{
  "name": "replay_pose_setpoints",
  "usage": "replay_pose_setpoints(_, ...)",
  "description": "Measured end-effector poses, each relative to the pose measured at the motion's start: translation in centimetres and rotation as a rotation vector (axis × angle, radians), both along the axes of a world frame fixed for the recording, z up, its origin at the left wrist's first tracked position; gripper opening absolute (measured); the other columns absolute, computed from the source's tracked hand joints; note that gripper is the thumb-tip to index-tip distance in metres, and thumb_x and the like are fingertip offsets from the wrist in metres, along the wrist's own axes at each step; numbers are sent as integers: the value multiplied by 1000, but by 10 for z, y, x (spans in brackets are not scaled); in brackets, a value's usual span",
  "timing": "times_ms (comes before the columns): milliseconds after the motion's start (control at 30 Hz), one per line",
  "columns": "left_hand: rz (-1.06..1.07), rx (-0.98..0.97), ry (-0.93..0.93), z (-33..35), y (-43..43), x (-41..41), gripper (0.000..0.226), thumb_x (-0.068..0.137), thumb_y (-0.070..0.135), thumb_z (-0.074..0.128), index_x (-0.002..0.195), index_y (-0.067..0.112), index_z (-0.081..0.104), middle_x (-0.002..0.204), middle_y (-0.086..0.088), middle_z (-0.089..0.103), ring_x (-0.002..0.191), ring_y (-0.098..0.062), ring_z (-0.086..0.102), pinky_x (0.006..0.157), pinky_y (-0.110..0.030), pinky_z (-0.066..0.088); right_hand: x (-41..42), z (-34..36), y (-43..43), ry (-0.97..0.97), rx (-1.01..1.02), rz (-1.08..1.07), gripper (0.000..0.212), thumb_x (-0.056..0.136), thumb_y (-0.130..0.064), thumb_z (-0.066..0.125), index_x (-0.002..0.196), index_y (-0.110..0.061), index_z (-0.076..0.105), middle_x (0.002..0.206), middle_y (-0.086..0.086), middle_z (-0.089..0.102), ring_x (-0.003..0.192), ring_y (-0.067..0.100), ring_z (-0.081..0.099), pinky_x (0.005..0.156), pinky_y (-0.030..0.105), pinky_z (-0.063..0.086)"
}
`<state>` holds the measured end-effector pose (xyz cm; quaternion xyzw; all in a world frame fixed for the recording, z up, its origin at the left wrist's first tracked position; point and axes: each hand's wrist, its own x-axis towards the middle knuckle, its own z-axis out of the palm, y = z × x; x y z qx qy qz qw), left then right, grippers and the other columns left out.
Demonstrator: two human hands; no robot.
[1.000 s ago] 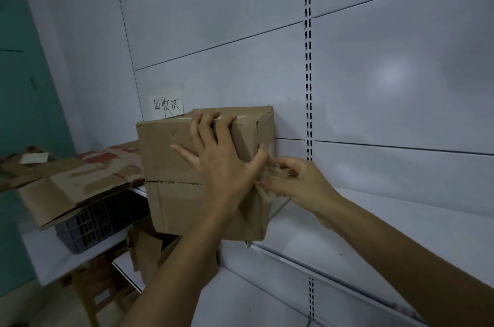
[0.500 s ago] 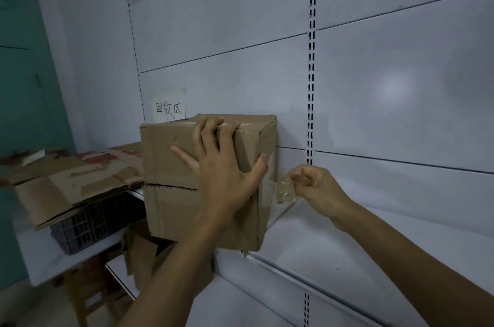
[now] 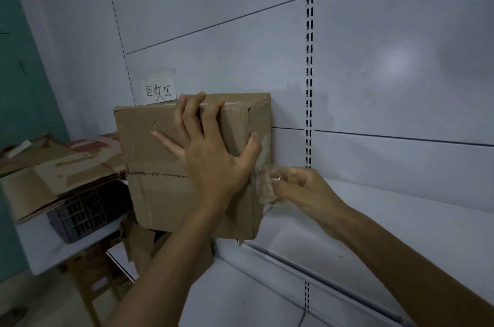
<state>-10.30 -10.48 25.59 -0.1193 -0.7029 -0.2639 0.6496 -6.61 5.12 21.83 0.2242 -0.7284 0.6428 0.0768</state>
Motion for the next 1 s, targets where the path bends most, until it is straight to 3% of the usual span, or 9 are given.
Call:
replay_pose_setpoints(67,2,-1,-2,0,0,-1,58,71,50,60,121,26,44,139,-4,42,141,-24,23,107,-71,-2,-2,0,1,36,24,0,11,86,-9,65,90,-14,73,79,-1,74,74,6,67,68,15,50)
replay_pose_setpoints(167,1,-10,5,-1,1,0,57,72,49,59,122,26,44,140,-5,42,142,-24,22,107,-68,-4,-8,-6,2,99,84,-55,8,85,-10,68,86,-5,74,85,21,69,75,15,61,72,24,47)
replay_pose_setpoints(267,5,-3,7,-1,1,0,57,72,49,59,121,26,42,140,-5,43,142,-25,23,107,-67,-5,-7,-10,-4,197,139,-147,23,85,-9,66,78,-31,68,81,-8,68,76,0,61,73,12,44)
replay_pose_setpoints(333,5,-1,6,-1,0,0,57,72,49,59,122,26,43,140,-5,42,142,-25,23,107,-68,-5,-7,-12,-7,275,207,-239,14,81,-24,63,79,-38,61,92,-5,60,85,1,57,74,6,40)
replay_pose_setpoints(400,1,-4,6,-1,0,0,58,72,50,59,123,26,43,141,-5,42,142,-25,23,107,-68,-5,-8,-15,-7,325,275,-296,6,80,-30,57,83,-33,61,97,0,57,93,7,55,76,4,36)
replay_pose_setpoints(500,-4,-5,2,-1,0,0,59,72,50,59,124,25,44,141,-5,42,142,-25,22,107,-68,-5,-10,-22,-8,334,293,-302,7,91,-18,59,92,-25,60,99,-1,59,98,14,55,79,10,38)
replay_pose_setpoints(633,5,-5,-5,-1,-1,1,60,72,50,59,124,24,46,142,-5,42,142,-24,22,107,-70,-3,-8,-25,-13,374,254,-326,7,82,-30,55,87,-28,59,89,-11,57,90,8,56,75,8,39)
replay_pose_setpoints(800,-6,-7,-10,-1,-1,2,61,72,51,58,125,26,43,142,-3,41,142,-22,21,107,-72,-2,-8,-25,-14,437,238,-362,5,78,-23,62,77,-28,59,83,-11,57,84,9,56,70,11,42)
replay_pose_setpoints(1000,-9,-4,-10,-1,0,3,60,72,52,57,125,28,41,141,-2,41,142,-21,21,107,-72,-1,-10,-26,-16,437,280,-388,8,77,-29,58,79,-21,59,81,-12,54,84,7,53,70,13,40)
